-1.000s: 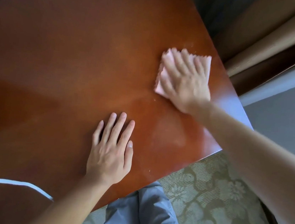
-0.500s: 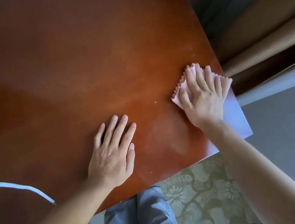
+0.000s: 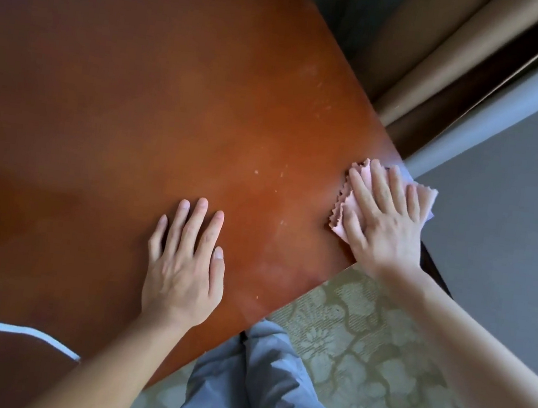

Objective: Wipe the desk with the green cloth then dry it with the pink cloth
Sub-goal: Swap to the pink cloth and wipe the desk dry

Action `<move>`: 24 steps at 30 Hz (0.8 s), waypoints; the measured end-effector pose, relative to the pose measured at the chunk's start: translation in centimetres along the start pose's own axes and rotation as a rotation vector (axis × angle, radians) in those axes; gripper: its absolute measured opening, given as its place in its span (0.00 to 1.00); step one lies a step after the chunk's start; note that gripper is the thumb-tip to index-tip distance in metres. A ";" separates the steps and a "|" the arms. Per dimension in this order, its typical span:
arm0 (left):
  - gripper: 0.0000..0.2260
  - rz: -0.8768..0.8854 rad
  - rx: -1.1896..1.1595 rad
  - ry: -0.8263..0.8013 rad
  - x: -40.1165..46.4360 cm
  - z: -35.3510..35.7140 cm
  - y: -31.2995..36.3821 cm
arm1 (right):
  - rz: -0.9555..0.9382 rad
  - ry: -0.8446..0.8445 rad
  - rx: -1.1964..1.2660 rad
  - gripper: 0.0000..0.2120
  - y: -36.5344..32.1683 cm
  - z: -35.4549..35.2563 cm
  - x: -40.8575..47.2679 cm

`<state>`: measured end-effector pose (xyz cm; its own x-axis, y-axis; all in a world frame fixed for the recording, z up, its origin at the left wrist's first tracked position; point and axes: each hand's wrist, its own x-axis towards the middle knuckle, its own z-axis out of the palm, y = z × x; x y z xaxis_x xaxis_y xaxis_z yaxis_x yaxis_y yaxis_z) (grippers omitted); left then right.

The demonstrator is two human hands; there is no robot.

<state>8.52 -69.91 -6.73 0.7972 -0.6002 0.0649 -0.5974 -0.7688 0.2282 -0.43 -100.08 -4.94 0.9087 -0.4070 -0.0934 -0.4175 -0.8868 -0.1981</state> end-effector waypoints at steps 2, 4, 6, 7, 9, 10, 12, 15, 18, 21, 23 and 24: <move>0.24 0.007 -0.014 0.013 0.1 0.1 -0.1 | 0.040 0.015 -0.023 0.28 0.4 0.0 1.6; 0.23 0.014 -0.027 0.020 0.0 0.2 -0.2 | 0.079 0.022 -0.041 0.27 -0.6 0.6 2.5; 0.22 0.011 -0.038 0.026 0.1 0.0 -0.1 | 0.020 0.031 -0.047 0.27 -2.4 1.3 1.8; 0.22 0.008 -0.048 0.023 0.1 -0.1 -0.1 | -0.026 0.027 -0.047 0.26 -3.4 1.6 1.0; 0.21 -0.010 -0.075 0.019 0.2 -0.5 0.1 | -0.110 0.021 -0.046 0.27 -5.4 2.2 -0.8; 0.21 -0.018 -0.092 0.019 0.2 -0.7 0.1 | -0.147 0.016 -0.046 0.27 -6.5 2.5 -1.7; 0.20 -0.016 -0.135 0.013 0.4 -1.2 0.0 | -0.226 -0.006 -0.045 0.27 -8.4 3.2 -3.3; 0.18 0.005 -0.157 -0.010 -0.6 -2.0 -0.7 | -0.361 -0.046 -0.046 0.27 -11.0 4.2 -5.1; 0.17 -0.020 -0.136 -0.029 -4.2 -3.3 -2.4 | -0.487 -0.086 -0.066 0.27 -13.8 4.8 -6.3; 0.17 -0.119 -0.115 -0.018 -9.2 -4.7 -5.2 | -0.615 -0.129 -0.099 0.27 -17.5 5.5 -7.7; 0.17 -0.198 -0.106 -0.002 -13.0 -5.8 -7.3 | -0.684 -0.164 -0.118 0.27 -20.3 5.8 -8.8; 0.17 -0.240 -0.102 0.011 -15.0 -6.3 -8.4 | -0.712 -0.182 -0.133 0.27 -21.8 6.1 -9.5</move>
<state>2.09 -53.04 -3.52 0.9163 -0.4003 0.0075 -0.3794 -0.8622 0.3355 0.04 -75.59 -5.67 0.9397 0.3078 -0.1490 0.2858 -0.9462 -0.1521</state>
